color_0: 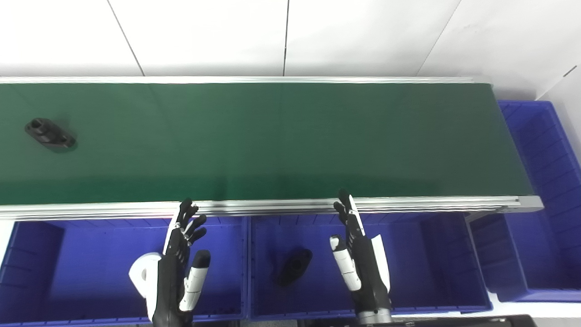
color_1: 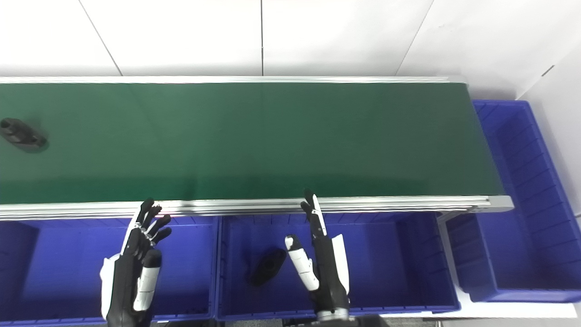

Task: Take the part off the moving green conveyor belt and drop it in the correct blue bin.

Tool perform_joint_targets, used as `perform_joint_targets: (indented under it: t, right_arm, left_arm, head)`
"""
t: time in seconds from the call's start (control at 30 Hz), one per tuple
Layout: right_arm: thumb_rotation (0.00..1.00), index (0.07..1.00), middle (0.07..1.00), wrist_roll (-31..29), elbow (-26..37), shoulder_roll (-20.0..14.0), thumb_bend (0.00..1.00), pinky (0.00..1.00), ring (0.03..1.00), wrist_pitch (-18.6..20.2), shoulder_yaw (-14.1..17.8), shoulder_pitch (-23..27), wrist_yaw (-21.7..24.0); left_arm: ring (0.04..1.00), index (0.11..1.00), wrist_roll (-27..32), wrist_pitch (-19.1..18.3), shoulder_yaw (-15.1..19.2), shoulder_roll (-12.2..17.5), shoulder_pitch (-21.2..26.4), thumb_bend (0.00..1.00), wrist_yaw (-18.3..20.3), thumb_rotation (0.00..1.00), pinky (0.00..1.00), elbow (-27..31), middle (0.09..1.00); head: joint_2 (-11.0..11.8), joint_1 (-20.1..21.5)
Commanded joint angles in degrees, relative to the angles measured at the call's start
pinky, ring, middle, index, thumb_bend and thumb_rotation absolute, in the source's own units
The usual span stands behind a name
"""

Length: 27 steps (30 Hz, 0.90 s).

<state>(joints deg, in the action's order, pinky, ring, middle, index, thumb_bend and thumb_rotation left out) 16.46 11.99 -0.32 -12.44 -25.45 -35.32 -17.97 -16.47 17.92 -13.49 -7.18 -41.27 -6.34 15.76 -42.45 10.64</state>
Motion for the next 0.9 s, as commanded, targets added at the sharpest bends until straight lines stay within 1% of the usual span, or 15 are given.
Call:
perform_joint_targets:
  t: [0.0,0.1,0.13,0.27,0.4,0.43,0.5,0.53,0.7,0.77,0.87]
  right_arm:
    - [1.00,0.993,0.984,0.1,0.4,7.4,0.68,0.98,0.958,-2.5,-6.0,-3.8,0.5]
    - [1.00,0.993,0.984,0.0,0.3,7.1,0.67,0.97,0.958,-3.0,-5.7,-3.8,0.5]
    - [1.00,0.992,0.984,0.0,0.2,7.1,0.67,0.97,0.957,-3.2,-5.6,-3.8,0.5]
    - [1.00,0.995,0.989,-0.6,0.7,6.8,0.69,0.98,0.963,-2.9,-5.3,-4.0,1.0]
    - [1.00,0.998,0.994,-0.8,1.0,6.6,0.68,0.99,0.965,-2.7,-4.7,-4.1,1.3]
    - [1.00,0.998,0.994,-0.9,1.1,6.5,0.68,0.99,0.966,-2.7,-4.6,-4.2,1.4]
    - [1.00,1.000,0.996,-1.0,1.3,6.5,0.67,1.00,0.969,-2.6,-4.4,-4.3,1.6]
    - [1.00,1.000,0.998,-1.1,1.4,6.4,0.67,1.00,0.971,-2.6,-4.3,-4.3,1.6]
    - [1.00,1.000,0.996,-0.3,1.2,6.5,0.68,0.99,0.965,-2.6,-4.0,-4.1,1.6]
    - [1.00,1.000,0.995,-0.3,0.9,6.5,0.68,0.99,0.963,-2.9,-3.9,-4.1,1.6]
    - [1.00,1.000,0.996,-0.3,0.8,6.5,0.69,0.98,0.963,-2.8,-4.0,-4.1,1.6]
  left_arm:
    - [0.841,0.918,-0.5,2.1,-1.7,-1.0,-0.9,0.59,-0.6,0.94,0.80,0.9,0.914]
    - [0.852,0.929,-0.4,0.7,-2.3,-0.6,-1.4,0.58,0.2,0.94,0.84,1.8,0.927]
    - [0.849,0.929,-0.4,0.5,-2.4,-0.6,-1.5,0.58,0.2,0.94,0.83,1.9,0.926]
    - [0.840,0.919,-1.0,1.3,-2.7,-0.9,-1.3,0.60,-0.7,0.92,0.80,0.9,0.918]
    - [0.849,0.925,-1.2,0.5,-3.3,-0.9,-1.5,0.61,-0.3,0.92,0.82,0.9,0.927]
    - [0.849,0.925,-1.7,1.2,-3.2,-1.1,-1.3,0.61,-0.7,0.92,0.82,0.4,0.928]
    - [0.814,0.898,-2.9,2.5,-3.2,-1.6,-1.0,0.66,-1.7,0.90,0.74,-0.5,0.895]
    - [0.810,0.891,-3.2,3.0,-3.2,-1.7,-0.9,0.66,-1.9,0.90,0.72,-0.9,0.888]
    - [0.831,0.906,-1.9,5.8,-3.3,-0.8,0.1,0.65,-1.6,0.88,0.72,-3.0,0.912]
    - [0.841,0.913,-2.4,4.6,-3.2,-0.5,0.1,0.67,-1.0,0.88,0.72,-2.4,0.921]
    - [0.836,0.911,-3.2,4.5,-3.1,-0.2,0.4,0.68,-1.1,0.88,0.70,-2.5,0.918]
  head:
    - [0.0,-0.5]
    - [0.3,-1.7]
    - [0.3,-1.7]
    - [0.5,-3.1]
    - [0.6,-4.4]
    - [0.6,-5.1]
    - [0.7,-5.3]
    - [0.7,-5.2]
    - [0.7,-5.1]
    - [0.7,-5.1]
    - [0.7,-4.7]
